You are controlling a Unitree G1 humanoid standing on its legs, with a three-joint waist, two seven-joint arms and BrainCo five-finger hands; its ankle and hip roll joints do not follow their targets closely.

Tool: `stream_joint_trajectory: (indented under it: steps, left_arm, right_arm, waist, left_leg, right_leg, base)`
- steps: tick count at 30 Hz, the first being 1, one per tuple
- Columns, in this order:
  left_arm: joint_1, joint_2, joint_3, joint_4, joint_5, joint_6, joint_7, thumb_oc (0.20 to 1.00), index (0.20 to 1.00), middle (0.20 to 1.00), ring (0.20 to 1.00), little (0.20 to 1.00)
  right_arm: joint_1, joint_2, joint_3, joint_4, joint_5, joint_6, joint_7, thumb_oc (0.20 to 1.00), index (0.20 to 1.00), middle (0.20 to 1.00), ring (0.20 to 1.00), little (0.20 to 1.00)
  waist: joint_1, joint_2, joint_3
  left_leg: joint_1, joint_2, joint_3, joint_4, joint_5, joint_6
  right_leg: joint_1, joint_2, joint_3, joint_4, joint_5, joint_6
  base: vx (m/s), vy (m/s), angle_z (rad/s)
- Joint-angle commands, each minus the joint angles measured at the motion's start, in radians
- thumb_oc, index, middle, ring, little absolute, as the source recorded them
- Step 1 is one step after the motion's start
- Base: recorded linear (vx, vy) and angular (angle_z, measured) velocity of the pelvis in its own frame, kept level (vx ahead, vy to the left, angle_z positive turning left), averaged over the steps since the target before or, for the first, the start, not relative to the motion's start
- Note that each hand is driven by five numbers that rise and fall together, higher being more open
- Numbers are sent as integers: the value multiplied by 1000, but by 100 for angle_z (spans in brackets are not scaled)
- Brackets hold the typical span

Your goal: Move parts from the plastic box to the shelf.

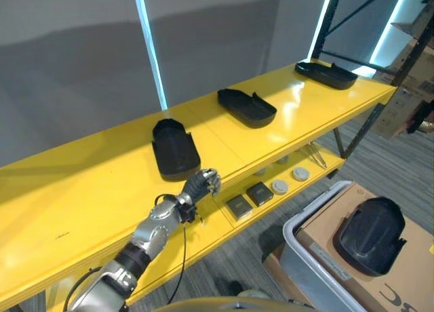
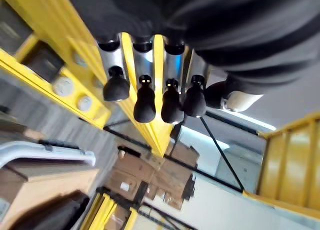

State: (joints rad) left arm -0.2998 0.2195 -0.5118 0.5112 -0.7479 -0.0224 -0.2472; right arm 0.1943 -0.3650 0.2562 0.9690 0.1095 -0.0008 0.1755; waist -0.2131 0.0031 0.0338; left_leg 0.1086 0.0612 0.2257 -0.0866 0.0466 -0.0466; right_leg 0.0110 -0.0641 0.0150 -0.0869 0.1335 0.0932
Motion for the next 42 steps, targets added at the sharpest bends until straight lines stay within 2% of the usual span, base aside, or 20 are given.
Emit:
stream_joint_trajectory:
  steps: [1, 12, 22, 26, 29, 33, 42]
  left_arm:
    - [-88, 3, 41, 36, 38, -68, 3, 200, 200, 200, 200, 200]
    - [-103, -32, 64, 105, 49, -107, 26, 200, 200, 200, 200, 200]
    - [-178, -18, 81, 85, 25, -122, 62, 200, 200, 200, 200, 200]
    - [-215, -8, 95, 9, 10, -91, 137, 200, 200, 200, 200, 200]
    - [-222, -8, 99, -1, 12, -90, 168, 200, 200, 200, 200, 200]
    - [-236, -10, 120, 16, 35, -33, 253, 200, 200, 200, 200, 200]
    - [-251, -37, 134, 189, 107, -60, 258, 200, 200, 200, 200, 200]
  right_arm:
    - [-12, -1, 34, 41, -25, -31, 24, 1000, 1000, 1000, 1000, 1000]
    - [-14, 7, 45, 48, -22, -34, 18, 1000, 1000, 1000, 1000, 1000]
    - [-10, -4, 52, 45, -28, -29, 27, 1000, 1000, 1000, 1000, 1000]
    - [-9, -12, 56, 50, -20, -33, 29, 1000, 1000, 1000, 1000, 1000]
    - [-8, -12, 56, 54, -27, -38, 29, 1000, 1000, 1000, 1000, 1000]
    - [-2, -7, 62, 52, -37, -33, 22, 1000, 1000, 1000, 1000, 1000]
    - [6, -1, 74, 46, -52, -29, 21, 1000, 1000, 1000, 1000, 1000]
  waist:
    - [-2, -28, 29]
    - [-4, -31, 39]
    - [-17, -29, 40]
    - [-19, -27, 42]
    - [-20, -26, 41]
    - [-21, -23, 35]
    - [-34, -25, 39]
  left_leg:
    - [28, 15, 21, -1, -31, 31]
    - [34, 18, 27, -1, -29, 31]
    - [42, 18, 30, -1, -31, 31]
    - [43, 19, 27, -1, -30, 29]
    - [43, 18, 25, -1, -30, 29]
    - [43, 16, 20, -1, -30, 30]
    - [46, 18, 31, -1, -27, 31]
  right_leg:
    - [42, -24, 14, 7, -31, 56]
    - [46, -21, 16, 11, -35, 53]
    - [50, -20, 22, 11, -36, 52]
    - [51, -20, 23, 12, -38, 51]
    - [52, -19, 23, 12, -39, 50]
    - [53, -17, 24, 13, -43, 48]
    - [49, -13, 35, 22, -49, 49]
  base:
    - [15, 2, -4]
    - [7, -1, -3]
    - [0, 0, 0]
    - [0, 0, 0]
    - [9, 3, -1]
    - [22, 6, 1]
    - [0, 0, 0]
